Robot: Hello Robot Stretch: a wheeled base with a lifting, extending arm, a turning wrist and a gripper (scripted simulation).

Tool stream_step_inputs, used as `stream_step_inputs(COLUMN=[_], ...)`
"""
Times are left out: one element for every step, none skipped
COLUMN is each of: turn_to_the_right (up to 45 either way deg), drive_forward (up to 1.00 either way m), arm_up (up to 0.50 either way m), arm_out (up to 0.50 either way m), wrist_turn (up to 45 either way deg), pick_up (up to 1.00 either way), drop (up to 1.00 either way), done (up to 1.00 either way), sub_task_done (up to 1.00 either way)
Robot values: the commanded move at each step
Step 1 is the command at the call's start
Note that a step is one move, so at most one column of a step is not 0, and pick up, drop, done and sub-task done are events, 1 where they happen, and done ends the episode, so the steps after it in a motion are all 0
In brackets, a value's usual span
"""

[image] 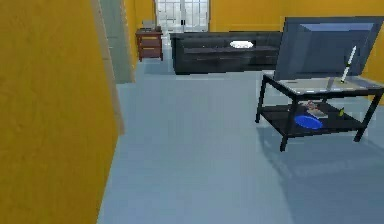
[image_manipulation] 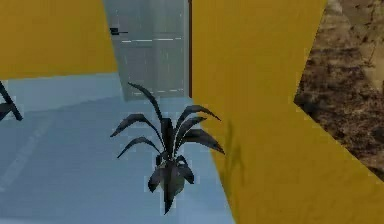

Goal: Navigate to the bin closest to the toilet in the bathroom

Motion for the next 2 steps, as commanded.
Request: stream_step_inputs(turn_to_the_right=[27.0, 0.0], drive_forward=[0.0, 1.0], arm_up=[0.0, 0.0], arm_out=[0.0, 0.0], wrist_turn=[0.0, 0.0], pick_up=[0.0, 0.0], drop=[0.0, 0.0], done=[0.0, 0.0], sub_task_done=[0.0, 0.0])
